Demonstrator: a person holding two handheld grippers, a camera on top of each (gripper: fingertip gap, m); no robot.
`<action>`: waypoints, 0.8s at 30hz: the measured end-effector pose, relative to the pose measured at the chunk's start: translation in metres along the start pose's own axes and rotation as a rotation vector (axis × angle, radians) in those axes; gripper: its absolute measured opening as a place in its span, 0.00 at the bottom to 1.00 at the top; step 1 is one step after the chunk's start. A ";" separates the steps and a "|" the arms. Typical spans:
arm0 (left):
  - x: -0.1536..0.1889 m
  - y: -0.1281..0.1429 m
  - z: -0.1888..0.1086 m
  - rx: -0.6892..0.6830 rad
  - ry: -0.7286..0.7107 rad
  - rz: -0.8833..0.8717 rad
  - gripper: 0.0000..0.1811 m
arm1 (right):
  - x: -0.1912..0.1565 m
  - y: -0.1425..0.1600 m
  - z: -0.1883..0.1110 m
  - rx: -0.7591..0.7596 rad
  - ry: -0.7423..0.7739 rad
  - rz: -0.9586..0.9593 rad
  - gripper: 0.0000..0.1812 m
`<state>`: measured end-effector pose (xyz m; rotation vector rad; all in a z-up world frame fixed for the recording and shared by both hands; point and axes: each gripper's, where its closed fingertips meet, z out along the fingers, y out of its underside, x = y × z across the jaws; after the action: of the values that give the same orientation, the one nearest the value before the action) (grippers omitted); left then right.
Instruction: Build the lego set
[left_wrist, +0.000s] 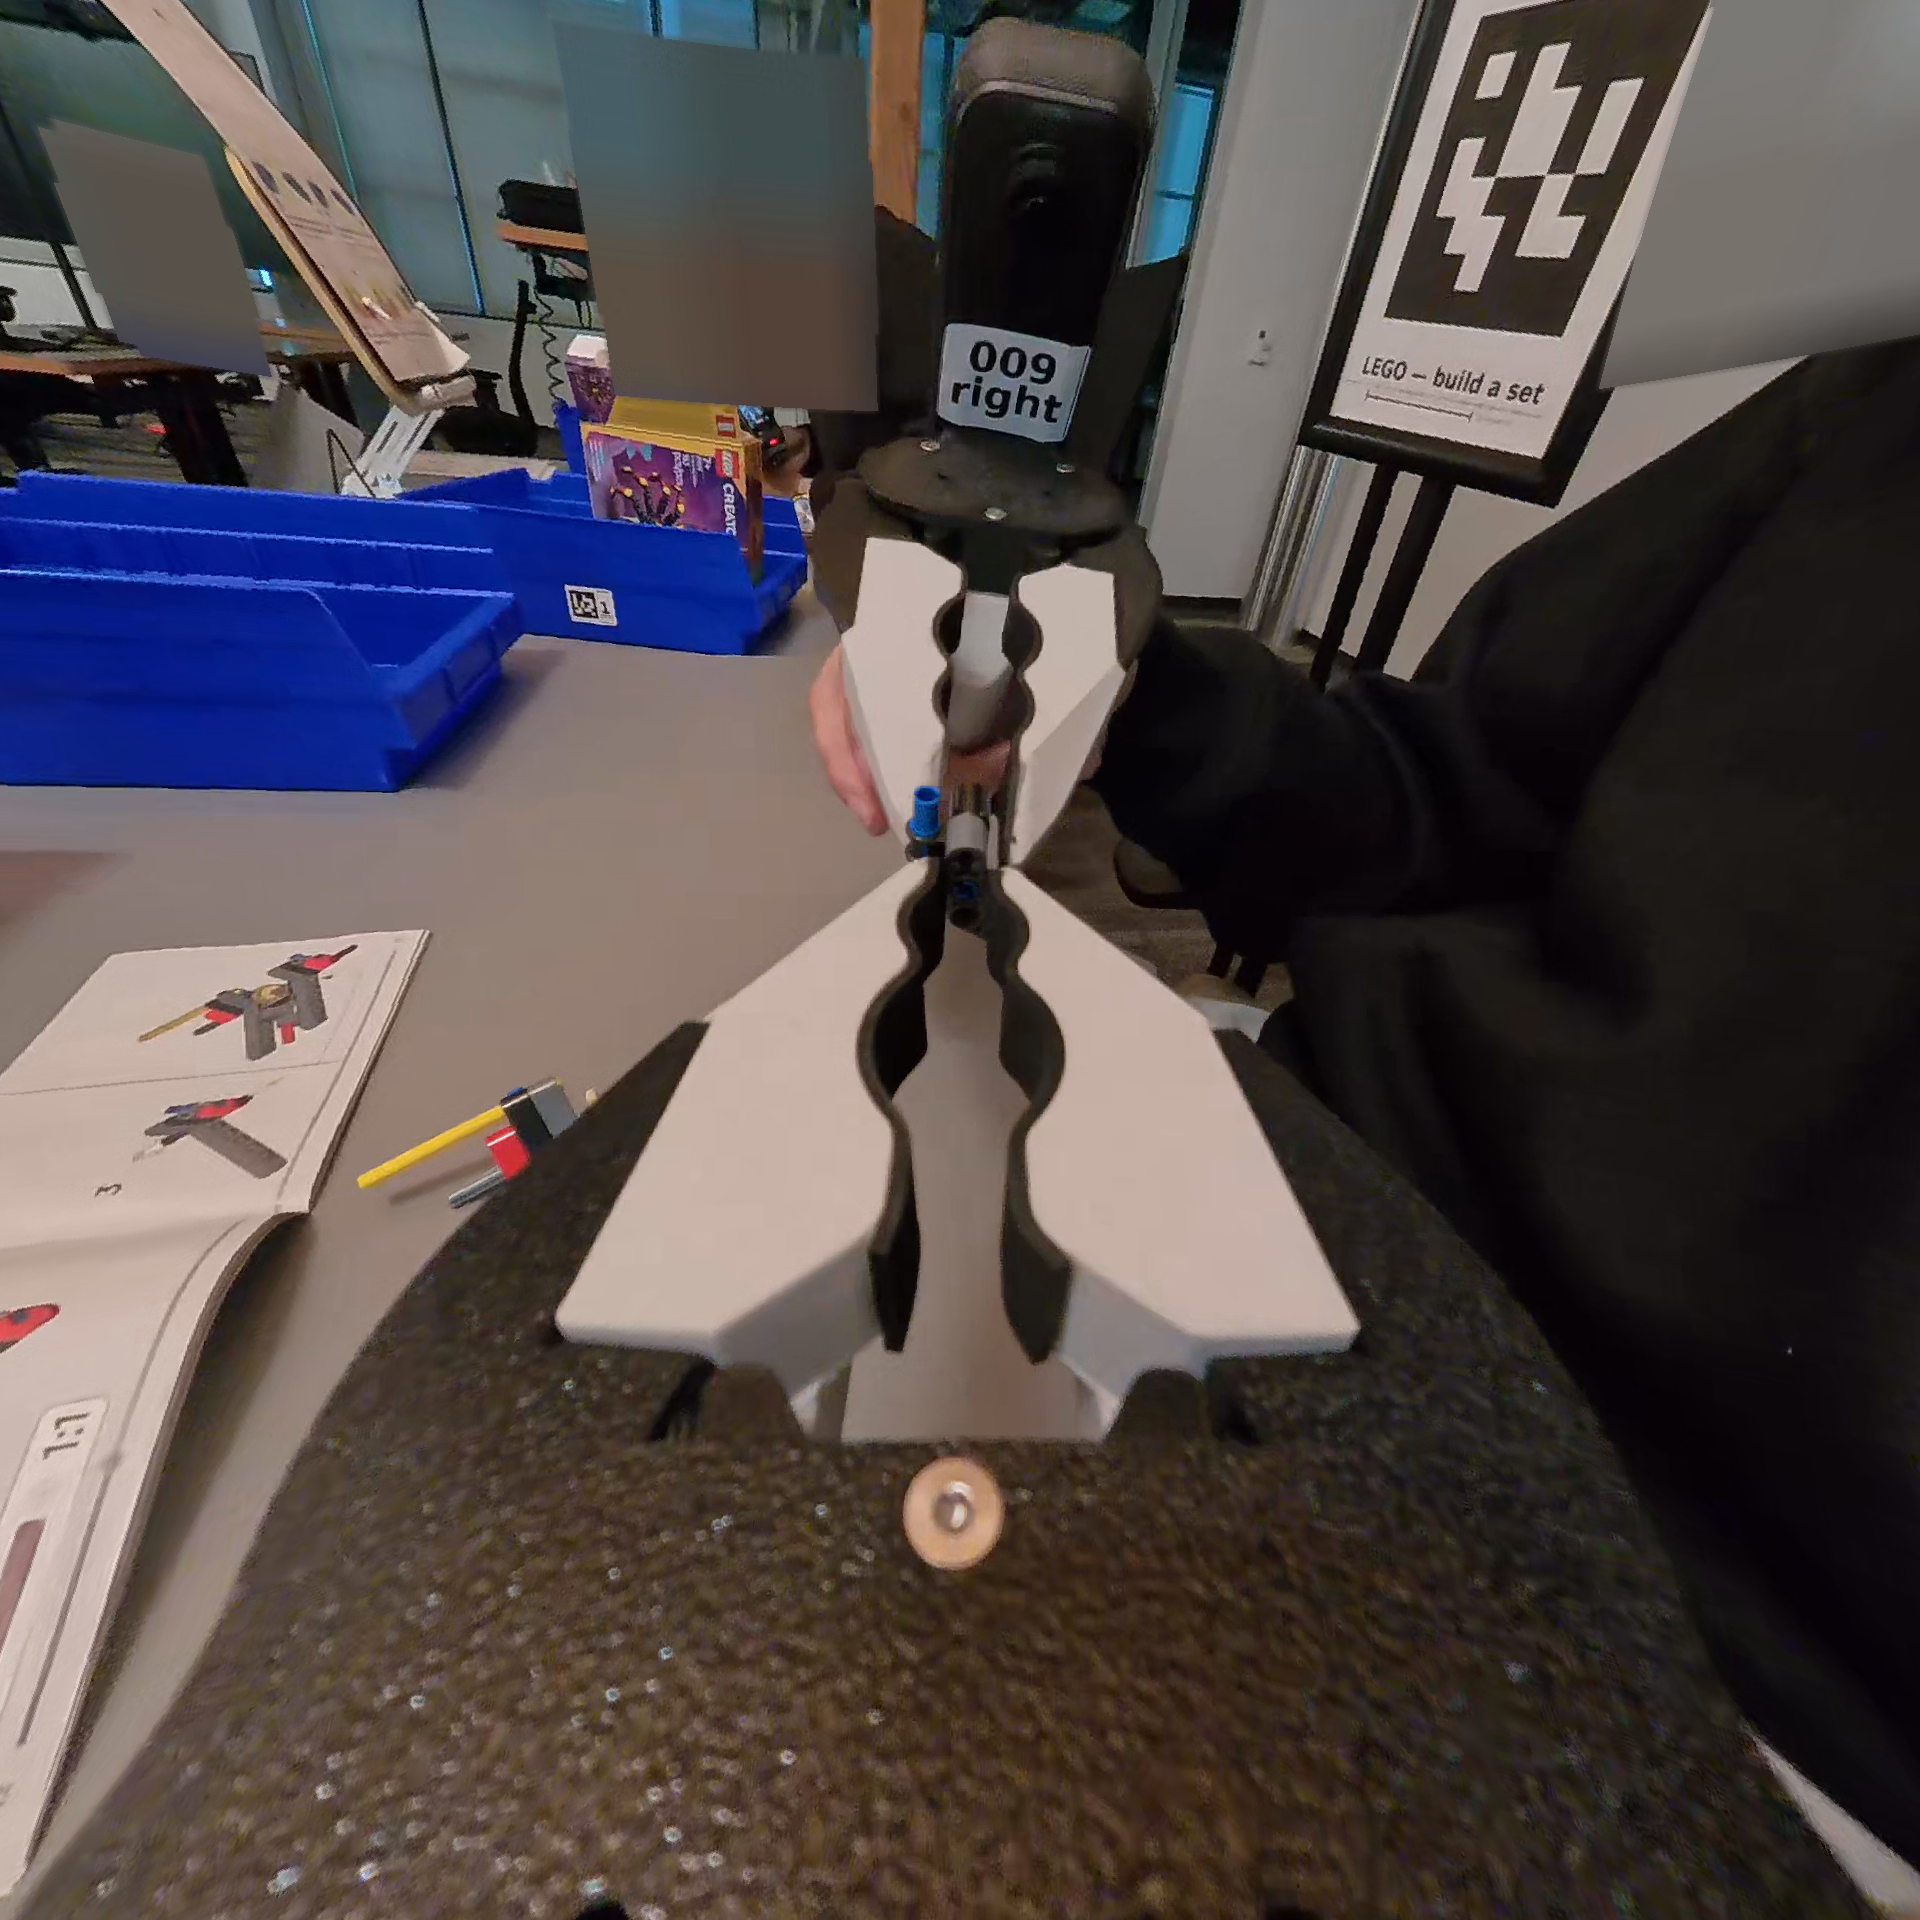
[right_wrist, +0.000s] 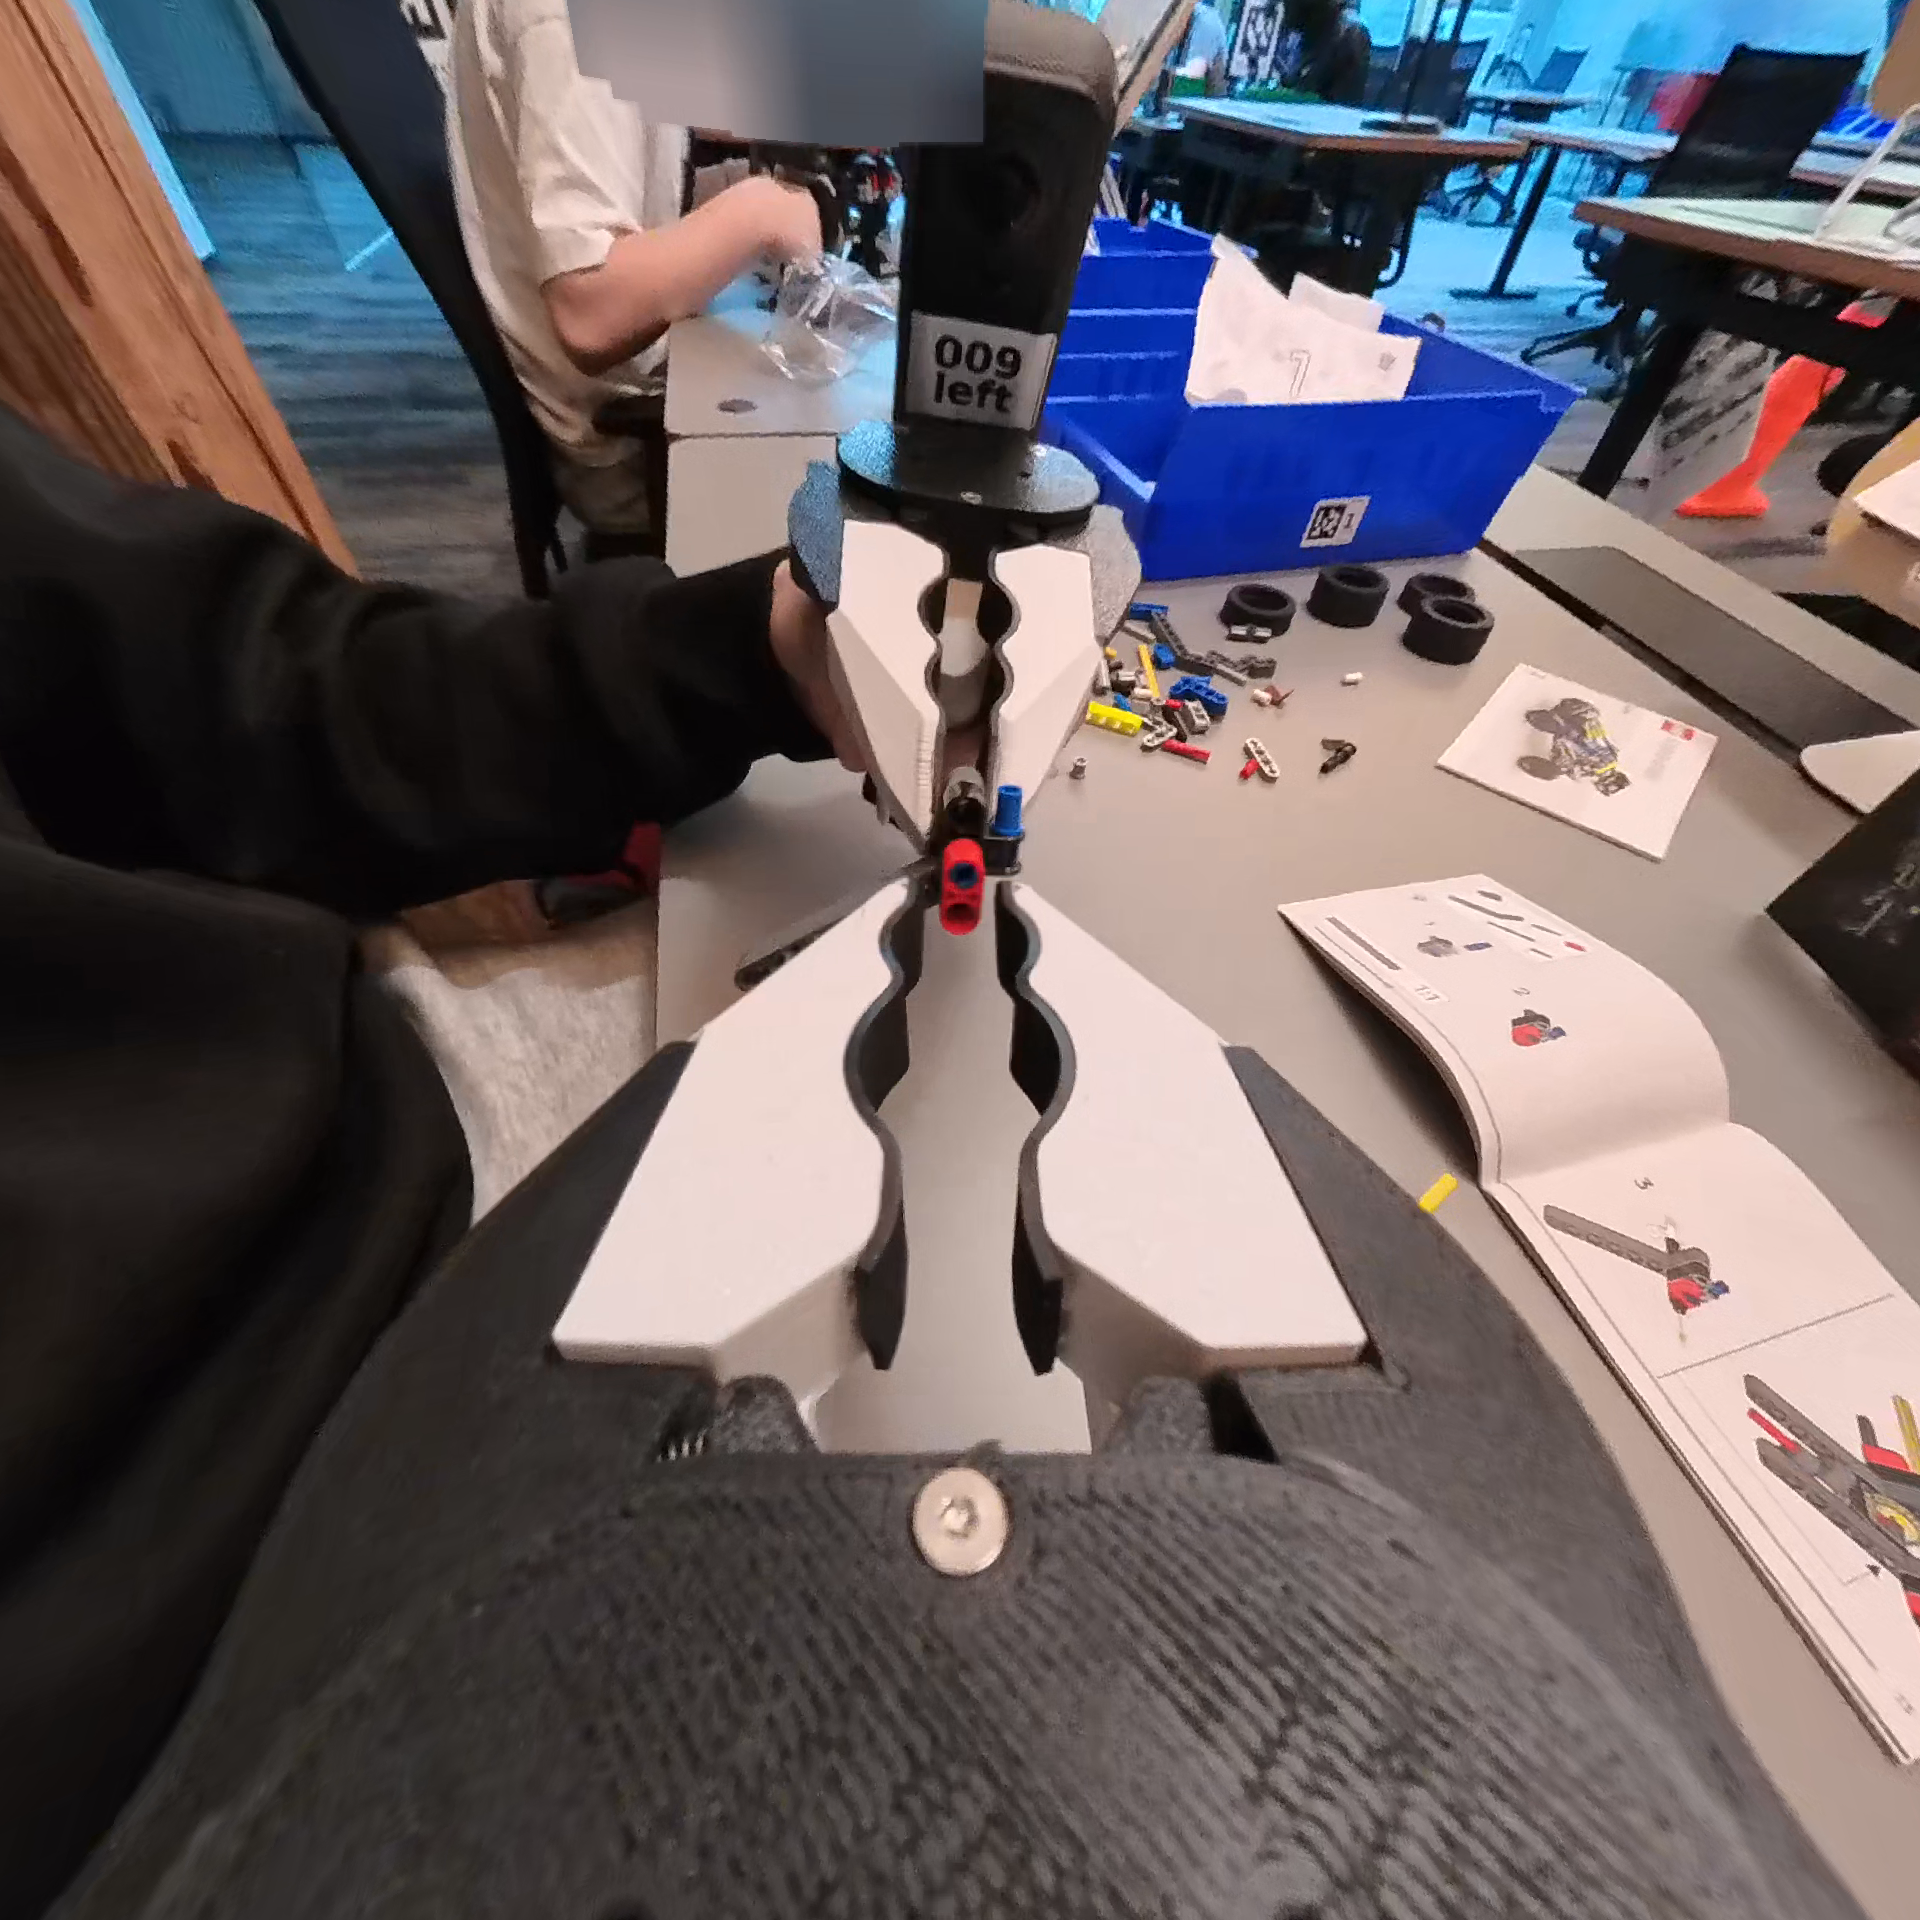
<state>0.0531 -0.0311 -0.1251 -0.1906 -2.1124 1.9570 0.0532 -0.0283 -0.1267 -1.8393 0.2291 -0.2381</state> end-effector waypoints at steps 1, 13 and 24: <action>-0.001 0.000 0.000 0.001 -0.002 -0.002 0.03 | -0.001 -0.002 -0.001 0.011 -0.008 0.000 0.05; -0.005 0.006 -0.004 0.000 -0.009 -0.003 0.03 | 0.005 0.003 0.001 0.053 -0.071 0.171 0.03; -0.056 0.001 -0.018 0.069 -0.314 -0.175 0.03 | 0.028 0.010 0.001 0.058 0.145 0.130 0.20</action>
<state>0.1118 -0.0289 -0.1307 0.3247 -2.1519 2.0591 0.0800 -0.0381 -0.1348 -1.7434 0.4371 -0.2852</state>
